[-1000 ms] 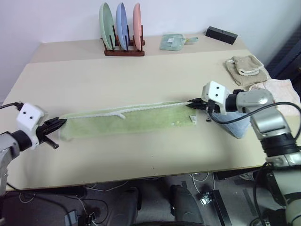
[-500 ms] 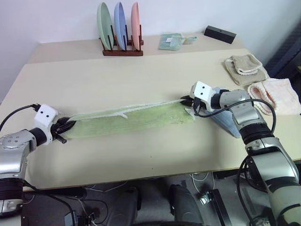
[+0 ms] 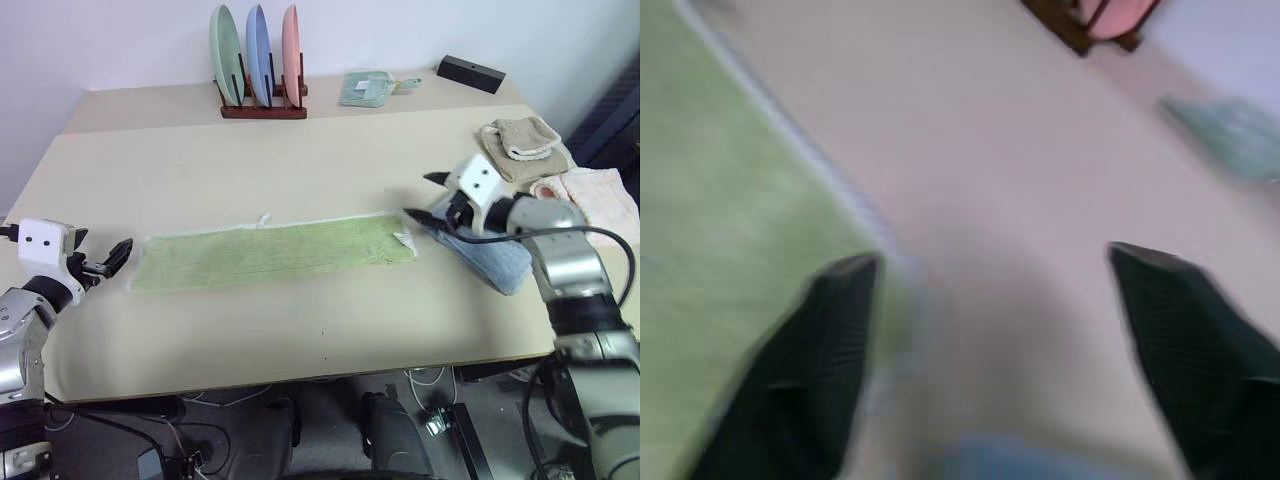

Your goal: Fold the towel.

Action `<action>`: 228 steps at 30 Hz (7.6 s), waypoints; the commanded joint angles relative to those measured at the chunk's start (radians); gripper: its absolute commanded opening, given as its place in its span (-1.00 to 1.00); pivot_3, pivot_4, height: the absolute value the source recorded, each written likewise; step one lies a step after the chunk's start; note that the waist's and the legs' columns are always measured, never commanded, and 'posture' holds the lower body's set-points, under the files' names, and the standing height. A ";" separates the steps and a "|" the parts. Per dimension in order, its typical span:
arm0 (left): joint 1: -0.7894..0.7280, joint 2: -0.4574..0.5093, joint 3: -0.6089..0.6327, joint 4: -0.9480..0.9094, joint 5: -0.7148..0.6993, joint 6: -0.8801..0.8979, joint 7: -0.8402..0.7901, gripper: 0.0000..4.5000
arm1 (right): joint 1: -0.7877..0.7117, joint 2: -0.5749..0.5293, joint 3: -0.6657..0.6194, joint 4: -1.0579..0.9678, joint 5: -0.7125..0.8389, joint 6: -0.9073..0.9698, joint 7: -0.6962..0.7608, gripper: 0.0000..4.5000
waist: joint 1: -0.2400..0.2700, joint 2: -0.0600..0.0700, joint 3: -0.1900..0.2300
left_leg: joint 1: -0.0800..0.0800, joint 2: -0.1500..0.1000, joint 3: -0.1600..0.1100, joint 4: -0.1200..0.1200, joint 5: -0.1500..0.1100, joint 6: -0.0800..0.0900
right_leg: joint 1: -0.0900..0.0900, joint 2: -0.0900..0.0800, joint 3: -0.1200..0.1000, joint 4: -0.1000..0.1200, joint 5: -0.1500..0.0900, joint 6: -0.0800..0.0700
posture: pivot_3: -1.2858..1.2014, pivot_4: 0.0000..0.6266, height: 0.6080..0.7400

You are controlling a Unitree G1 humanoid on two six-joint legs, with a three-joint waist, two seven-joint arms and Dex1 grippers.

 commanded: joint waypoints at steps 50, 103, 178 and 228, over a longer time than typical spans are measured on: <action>-0.014 -0.198 -0.549 -0.588 -0.020 0.170 -0.053 0.77 | 0.072 0.105 -0.077 -0.606 0.388 0.730 -0.665 -0.99 | -0.005 0.007 -0.004 | 0.001 0.000 0.006 0.004 -0.001 0.002 | 0.003 0.002 0.000 -0.001 0.000 0.000 | 0.03 -0.52 0.96; 0.177 -0.221 -0.230 -0.591 -0.160 0.196 0.046 0.77 | -0.048 0.263 0.325 -0.250 -0.120 0.182 -0.264 -0.98 | 0.000 0.005 -0.004 | 0.000 -0.001 0.001 0.005 -0.002 0.002 | 0.003 0.002 0.000 -0.003 -0.001 0.000 | 0.03 -0.52 0.96; -0.173 0.087 -0.686 -0.451 -0.124 0.229 0.005 -0.99 | 0.066 0.220 0.281 -0.324 -0.136 -0.020 -0.091 1.00 | -0.001 0.002 -0.003 | 0.000 0.000 0.005 -0.002 -0.001 0.001 | 0.001 0.003 0.000 -0.004 -0.001 -0.001 | 0.03 -0.52 0.96; -0.019 -0.124 -0.434 -0.174 0.048 0.120 0.071 -0.98 | -0.127 0.635 0.441 0.216 -0.235 0.059 -0.303 -0.99 | -0.007 0.003 -0.007 | 0.006 -0.001 -0.001 -0.007 0.001 -0.004 | 0.002 0.003 0.000 -0.001 0.001 -0.002 | 0.03 -0.52 0.96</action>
